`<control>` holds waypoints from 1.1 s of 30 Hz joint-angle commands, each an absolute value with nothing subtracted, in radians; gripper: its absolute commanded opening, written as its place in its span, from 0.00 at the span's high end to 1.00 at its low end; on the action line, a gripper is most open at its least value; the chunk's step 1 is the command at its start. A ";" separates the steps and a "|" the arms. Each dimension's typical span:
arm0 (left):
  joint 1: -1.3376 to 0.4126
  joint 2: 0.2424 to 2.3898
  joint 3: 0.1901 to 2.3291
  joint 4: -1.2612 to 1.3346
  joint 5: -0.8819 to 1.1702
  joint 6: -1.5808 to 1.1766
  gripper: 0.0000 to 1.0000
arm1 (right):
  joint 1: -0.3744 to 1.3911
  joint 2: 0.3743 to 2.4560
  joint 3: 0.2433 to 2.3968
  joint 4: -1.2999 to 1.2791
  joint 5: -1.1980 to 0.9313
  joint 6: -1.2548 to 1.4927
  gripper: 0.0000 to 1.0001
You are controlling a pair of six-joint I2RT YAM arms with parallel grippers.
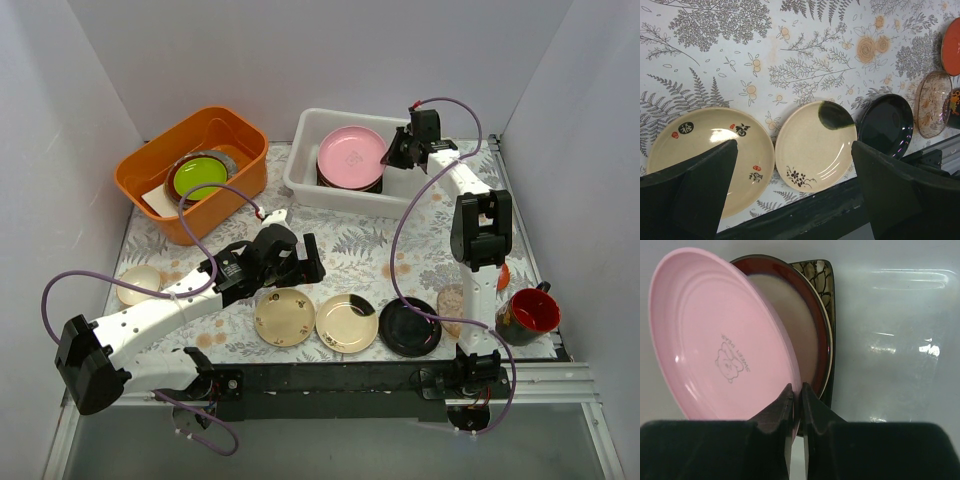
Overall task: Place the plates into the plastic bin on the countertop
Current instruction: Place the plate in the plastic bin.
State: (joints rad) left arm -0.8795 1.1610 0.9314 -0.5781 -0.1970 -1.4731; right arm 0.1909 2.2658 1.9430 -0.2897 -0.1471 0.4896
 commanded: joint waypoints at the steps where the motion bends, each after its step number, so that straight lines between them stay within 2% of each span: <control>1: -0.884 1.143 0.968 -0.595 -0.216 -1.466 0.02 | 0.186 2.266 1.985 -0.235 -0.182 0.511 0.82; 9: -0.884 1.134 0.960 -0.610 -0.227 -1.473 0.02 | 0.186 2.257 1.971 -0.232 -0.170 0.526 0.73; 12: -0.884 1.131 0.966 -0.624 -0.233 -1.474 0.02 | 0.186 2.237 1.957 -0.235 -0.146 0.514 0.54; 17: -0.884 1.118 0.968 -0.656 -0.276 -1.509 0.02 | 0.184 2.172 1.905 -0.219 -0.083 0.483 0.31; 22: -0.884 1.108 0.982 -0.681 -0.288 -1.511 0.02 | 0.183 2.096 1.841 -0.192 -0.060 0.465 0.28; 29: -0.884 1.098 0.970 -0.681 -0.285 -1.519 0.02 | 0.183 1.860 1.723 -0.158 -0.097 0.434 0.27; 30: -0.884 1.098 0.969 -0.681 -0.285 -1.520 0.02 | 0.181 1.835 1.711 -0.164 -0.101 0.433 0.21; 33: -0.884 1.095 0.959 -0.678 -0.284 -1.526 0.02 | 0.179 1.749 1.654 -0.178 -0.124 0.417 0.17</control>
